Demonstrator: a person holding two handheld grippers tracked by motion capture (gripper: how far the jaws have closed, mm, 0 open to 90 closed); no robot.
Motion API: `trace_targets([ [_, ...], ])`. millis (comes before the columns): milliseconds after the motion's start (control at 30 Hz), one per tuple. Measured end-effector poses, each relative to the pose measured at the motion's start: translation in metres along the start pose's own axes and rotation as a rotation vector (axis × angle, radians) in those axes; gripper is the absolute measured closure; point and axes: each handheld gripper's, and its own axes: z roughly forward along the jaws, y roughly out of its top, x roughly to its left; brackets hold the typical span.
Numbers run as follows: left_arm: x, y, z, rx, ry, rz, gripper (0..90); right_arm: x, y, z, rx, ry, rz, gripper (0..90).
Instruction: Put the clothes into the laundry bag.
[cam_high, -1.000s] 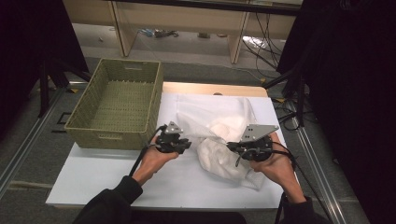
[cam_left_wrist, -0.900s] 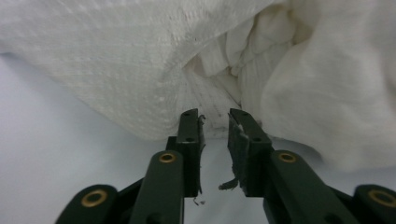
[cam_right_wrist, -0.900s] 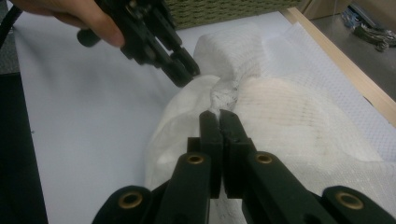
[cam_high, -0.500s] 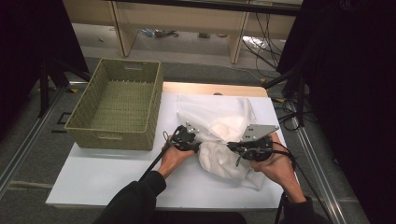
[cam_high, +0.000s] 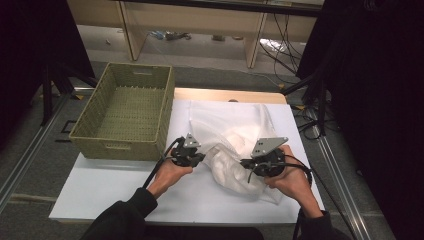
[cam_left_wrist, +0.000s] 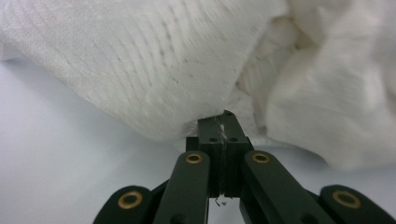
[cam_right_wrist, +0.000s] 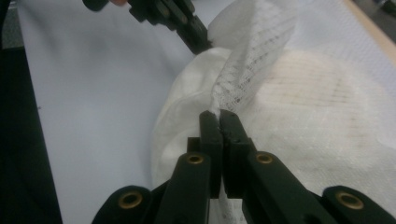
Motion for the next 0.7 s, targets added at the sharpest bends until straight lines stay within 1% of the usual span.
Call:
trace_targets([
  [67,-0.004,-0.007,-0.007,0.01,0.008,0.025,89.7,0.002,-0.001,0.003,0.019,0.002,0.033,90.0],
  [100,-0.004,-0.012,-0.011,0.013,0.006,0.024,89.8,0.001,-0.002,0.005,0.016,0.01,0.03,90.0],
  [167,-0.004,-0.022,-0.019,0.009,-0.002,0.01,89.8,0.0,-0.004,0.007,0.021,0.0,0.034,90.0],
  [200,-0.003,-0.026,-0.022,0.019,-0.001,0.004,89.8,0.0,-0.004,0.007,0.019,0.0,0.032,90.0],
  [233,-0.002,-0.029,-0.025,0.018,0.007,0.003,89.7,-0.001,-0.004,0.007,0.016,0.004,0.033,90.0],
  [267,-0.001,-0.029,-0.028,0.015,0.02,0.017,89.6,-0.002,-0.004,0.007,0.011,-0.002,0.02,90.0],
  [300,-0.002,-0.029,-0.029,0.001,0.012,0.019,89.5,-0.001,-0.003,0.007,0.015,0.001,0.037,90.0],
  [333,-0.004,-0.026,-0.03,-0.014,0.003,0.008,87.8,0.0,-0.002,0.007,0.017,-0.001,0.038,90.0],
  [367,-0.007,-0.023,-0.029,-0.026,-0.016,0.008,85.1,0.0,-0.002,0.007,0.015,0.003,0.037,90.0],
  [400,-0.009,-0.02,-0.027,-0.027,-0.035,0.024,83.3,-0.001,-0.002,0.007,0.011,0.001,0.02,90.0],
  [433,-0.012,-0.017,-0.024,-0.02,-0.047,0.038,81.6,-0.001,-0.002,0.007,0.01,-0.005,0.018,90.0],
  [500,-0.013,-0.01,-0.013,-0.015,-0.032,0.053,75.8,0.0,-0.002,0.006,0.015,0.001,0.038,90.0],
  [533,-0.014,-0.008,-0.007,-0.012,-0.012,0.018,72.8,-0.001,-0.003,0.006,0.014,0.0,0.035,90.0],
  [567,-0.011,-0.006,-0.001,0.007,0.01,0.024,70.4,0.0,-0.003,0.006,0.012,0.002,0.036,90.0],
  [600,-0.008,-0.004,0.005,0.016,0.027,0.012,66.1,-0.001,-0.003,0.006,0.008,-0.004,0.029,90.0],
  [633,-0.005,-0.002,0.011,0.031,0.048,0.014,63.3,-0.001,-0.002,0.006,0.006,-0.005,0.03,90.0],
  [667,-0.002,-0.001,0.016,0.046,0.057,-0.001,63.2,-0.001,-0.002,0.006,0.007,0.001,0.034,90.0],
  [700,0.0,0.0,0.022,0.035,0.049,-0.028,62.5,-0.002,-0.003,0.006,0.004,0.0,0.022,90.0],
])
